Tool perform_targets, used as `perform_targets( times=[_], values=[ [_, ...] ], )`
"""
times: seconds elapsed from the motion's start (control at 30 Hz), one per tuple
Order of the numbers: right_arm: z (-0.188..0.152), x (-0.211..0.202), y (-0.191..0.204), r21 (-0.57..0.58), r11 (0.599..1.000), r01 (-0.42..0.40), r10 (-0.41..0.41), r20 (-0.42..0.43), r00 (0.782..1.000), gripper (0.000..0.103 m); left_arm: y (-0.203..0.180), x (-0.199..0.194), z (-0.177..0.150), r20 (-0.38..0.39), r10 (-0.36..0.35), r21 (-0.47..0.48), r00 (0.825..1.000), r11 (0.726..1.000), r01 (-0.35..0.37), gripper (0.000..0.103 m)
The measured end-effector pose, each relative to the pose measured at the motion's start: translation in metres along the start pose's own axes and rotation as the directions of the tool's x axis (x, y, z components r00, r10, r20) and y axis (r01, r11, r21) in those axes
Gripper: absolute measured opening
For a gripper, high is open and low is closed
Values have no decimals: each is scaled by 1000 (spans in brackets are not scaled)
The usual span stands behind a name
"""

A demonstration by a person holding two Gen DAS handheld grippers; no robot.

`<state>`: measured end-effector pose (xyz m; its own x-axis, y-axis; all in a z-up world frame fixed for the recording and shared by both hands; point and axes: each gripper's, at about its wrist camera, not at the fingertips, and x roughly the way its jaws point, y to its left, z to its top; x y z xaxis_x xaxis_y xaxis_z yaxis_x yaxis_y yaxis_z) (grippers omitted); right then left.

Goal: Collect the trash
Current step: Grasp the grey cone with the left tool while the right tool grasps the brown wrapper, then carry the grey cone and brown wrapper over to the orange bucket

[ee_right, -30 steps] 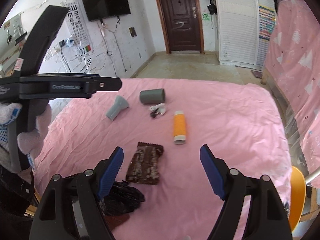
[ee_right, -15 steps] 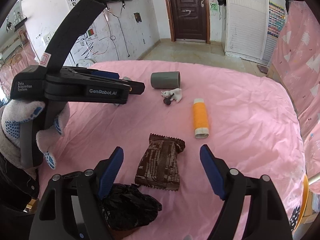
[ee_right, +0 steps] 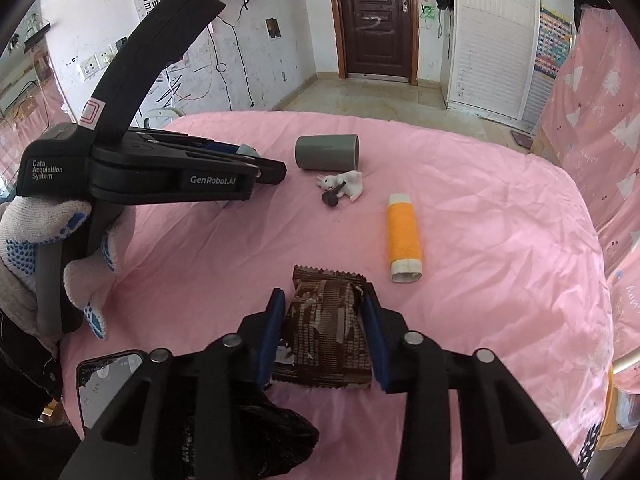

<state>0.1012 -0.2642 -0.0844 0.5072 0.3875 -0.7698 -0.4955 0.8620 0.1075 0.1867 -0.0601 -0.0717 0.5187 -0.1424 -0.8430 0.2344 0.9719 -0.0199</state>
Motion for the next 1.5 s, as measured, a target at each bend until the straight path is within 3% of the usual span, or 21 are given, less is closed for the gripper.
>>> perform_targets(
  times=[0.43, 0.73, 1.03, 1.5],
  values=[
    [2, -37, -19, 38, 999, 3, -7, 103, 995, 25, -9, -39, 1, 88, 24, -3, 996, 1000, -24, 32],
    [-9, -79, -50, 94, 996, 14, -31, 185, 982, 25, -40, -71, 10, 153, 23, 33, 988, 999, -28, 32],
    [-26, -120, -95, 174, 985, 21, -66, 256, 964, 25, -98, -80, 20, 171, 8, 115, 985, 993, -28, 32],
    [-86, -181, -195, 336, 940, 58, -172, 319, 932, 25, -219, -73, 35, 152, -63, 265, 986, 964, 21, 32]
  ],
)
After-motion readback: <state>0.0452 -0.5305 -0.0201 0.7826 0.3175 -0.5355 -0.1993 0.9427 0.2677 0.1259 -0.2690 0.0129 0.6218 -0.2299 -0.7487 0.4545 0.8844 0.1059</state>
